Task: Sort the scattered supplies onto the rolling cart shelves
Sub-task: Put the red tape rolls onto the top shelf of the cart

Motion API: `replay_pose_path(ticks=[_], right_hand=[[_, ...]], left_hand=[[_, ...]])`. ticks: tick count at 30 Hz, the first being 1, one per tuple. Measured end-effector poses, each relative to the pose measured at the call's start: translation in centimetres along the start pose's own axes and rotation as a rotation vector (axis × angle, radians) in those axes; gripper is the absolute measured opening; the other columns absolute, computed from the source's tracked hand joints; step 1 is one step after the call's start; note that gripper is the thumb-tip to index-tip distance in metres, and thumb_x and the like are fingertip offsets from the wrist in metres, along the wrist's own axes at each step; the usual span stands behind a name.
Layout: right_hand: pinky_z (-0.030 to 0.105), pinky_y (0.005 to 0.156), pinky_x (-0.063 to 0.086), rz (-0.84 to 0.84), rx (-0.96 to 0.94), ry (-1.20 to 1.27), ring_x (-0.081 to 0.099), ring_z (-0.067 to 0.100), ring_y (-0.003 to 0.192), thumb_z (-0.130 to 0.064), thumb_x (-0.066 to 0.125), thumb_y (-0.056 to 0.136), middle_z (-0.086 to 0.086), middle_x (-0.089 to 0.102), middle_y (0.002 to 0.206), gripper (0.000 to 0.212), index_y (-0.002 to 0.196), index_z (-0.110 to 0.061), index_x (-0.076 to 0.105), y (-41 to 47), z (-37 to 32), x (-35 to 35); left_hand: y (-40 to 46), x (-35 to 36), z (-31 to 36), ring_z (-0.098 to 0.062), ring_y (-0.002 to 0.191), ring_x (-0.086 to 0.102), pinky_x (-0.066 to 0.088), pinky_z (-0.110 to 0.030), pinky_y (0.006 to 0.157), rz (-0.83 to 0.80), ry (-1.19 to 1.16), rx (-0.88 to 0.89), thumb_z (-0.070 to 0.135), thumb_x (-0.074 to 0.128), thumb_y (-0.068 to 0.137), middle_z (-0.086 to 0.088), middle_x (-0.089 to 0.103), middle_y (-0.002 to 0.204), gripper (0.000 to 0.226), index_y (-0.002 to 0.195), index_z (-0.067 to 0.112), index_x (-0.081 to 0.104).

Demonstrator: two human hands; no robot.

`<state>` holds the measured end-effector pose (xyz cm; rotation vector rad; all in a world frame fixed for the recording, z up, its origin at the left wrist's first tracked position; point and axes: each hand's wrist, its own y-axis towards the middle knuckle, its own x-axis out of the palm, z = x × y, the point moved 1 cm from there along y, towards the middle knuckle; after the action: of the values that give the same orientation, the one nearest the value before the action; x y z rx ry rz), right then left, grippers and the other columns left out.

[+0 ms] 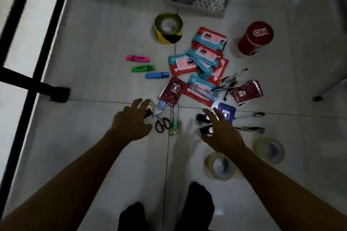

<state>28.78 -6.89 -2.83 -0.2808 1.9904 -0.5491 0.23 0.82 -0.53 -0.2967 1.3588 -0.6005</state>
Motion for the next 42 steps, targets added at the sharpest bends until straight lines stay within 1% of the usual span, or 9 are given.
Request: replay_pose_path(ticks=[4, 7, 11, 14, 19, 24, 32, 37, 42], right_hand=[[0.045, 0.075, 0.056, -0.026, -0.023, -0.232, 0.051, 0.037, 0.121, -0.05, 0.075, 0.075, 0.005, -0.008, 0.162, 0.101, 0.148, -0.046, 0.004, 3.6, 1.4, 3.3], [0.048, 0.08, 0.054, -0.078, 0.046, -0.26, 0.049, 0.041, 0.124, -0.059, 0.072, 0.074, 0.01, -0.018, 0.16, 0.107, 0.148, -0.045, -0.004, 5.5, 2.8, 5.3], [0.049, 0.091, 0.05, -0.09, 0.13, -0.113, 0.047, 0.04, 0.127, -0.046, 0.07, 0.083, 0.017, 0.014, 0.157, 0.086, 0.149, -0.035, 0.016, 6.6, 3.9, 6.6], [0.043, 0.082, 0.054, 0.002, 0.075, 0.032, 0.056, 0.033, 0.109, -0.026, 0.064, 0.09, 0.016, 0.048, 0.129, 0.05, 0.135, -0.027, 0.041, 6.7, 4.0, 6.7], [0.045, 0.075, 0.055, 0.043, 0.1, 0.054, 0.059, 0.027, 0.09, -0.016, 0.056, 0.094, 0.012, 0.059, 0.103, 0.026, 0.12, -0.02, 0.054, 6.9, 3.7, 6.0], [0.039, 0.07, 0.055, 0.052, 0.066, 0.054, 0.061, 0.026, 0.084, -0.013, 0.055, 0.094, 0.012, 0.063, 0.1, 0.025, 0.118, -0.017, 0.058, 6.5, 2.2, 4.8], [0.042, 0.07, 0.055, 0.094, -0.005, 0.155, 0.064, 0.025, 0.083, -0.007, 0.055, 0.093, 0.012, 0.064, 0.101, 0.027, 0.118, -0.016, 0.06, 3.4, -3.2, -1.4], [0.042, 0.076, 0.056, 0.098, -0.076, 0.157, 0.066, 0.027, 0.09, -0.004, 0.058, 0.09, 0.013, 0.064, 0.111, 0.03, 0.118, -0.013, 0.06, 0.0, -7.6, -9.9], [0.041, 0.078, 0.056, 0.125, -0.122, 0.141, 0.067, 0.024, 0.09, -0.005, 0.059, 0.089, 0.01, 0.064, 0.113, 0.031, 0.118, -0.014, 0.059, -3.1, -12.7, -20.7]], left_hand=[[3.2, 4.0, 0.0, -0.032, 0.124, 0.049, 0.047, -0.043, 0.091, -0.044, 0.031, -0.101, 0.058, 0.063, 0.079, -0.001, 0.012, 0.16, 0.093, 0.151, 0.033, 0.009], [4.3, 6.9, -0.5, -0.039, 0.124, 0.049, 0.047, -0.046, 0.091, -0.069, 0.016, -0.202, 0.06, 0.058, 0.082, -0.009, 0.005, 0.16, 0.097, 0.151, 0.031, -0.003], [5.5, 8.8, -1.0, -0.043, 0.126, 0.045, 0.046, -0.049, 0.094, -0.081, -0.223, -0.298, 0.052, 0.062, 0.085, -0.018, 0.014, 0.155, 0.097, 0.152, 0.028, -0.004], [6.1, 9.2, -0.9, -0.039, 0.121, 0.049, 0.047, -0.046, 0.093, -0.038, -0.3, -0.301, 0.033, 0.062, 0.09, -0.02, 0.034, 0.144, 0.079, 0.151, 0.021, 0.013], [6.2, 9.0, -1.1, -0.034, 0.099, 0.059, 0.047, -0.036, 0.075, 0.06, -0.3, -0.272, 0.014, 0.055, 0.094, -0.023, 0.058, 0.114, 0.041, 0.133, 0.008, 0.045], [5.8, 7.5, 0.0, -0.031, 0.091, 0.06, 0.048, -0.037, 0.073, 0.015, -0.265, -0.223, 0.014, 0.052, 0.095, -0.019, 0.061, 0.105, 0.032, 0.127, 0.009, 0.049], [2.1, -0.1, 3.3, -0.031, 0.092, 0.058, 0.042, -0.032, 0.07, 0.049, -0.288, -0.104, 0.012, 0.054, 0.093, -0.018, 0.06, 0.104, 0.033, 0.126, 0.011, 0.05], [-2.0, -8.6, 5.9, -0.031, 0.09, 0.058, 0.048, -0.04, 0.075, 0.087, -0.293, -0.063, 0.013, 0.055, 0.093, -0.017, 0.059, 0.1, 0.029, 0.122, 0.012, 0.052], [-5.5, -19.9, 8.8, -0.031, 0.091, 0.059, 0.046, -0.036, 0.073, 0.135, -0.292, -0.022, 0.012, 0.057, 0.091, -0.017, 0.06, 0.102, 0.031, 0.122, 0.012, 0.054]])
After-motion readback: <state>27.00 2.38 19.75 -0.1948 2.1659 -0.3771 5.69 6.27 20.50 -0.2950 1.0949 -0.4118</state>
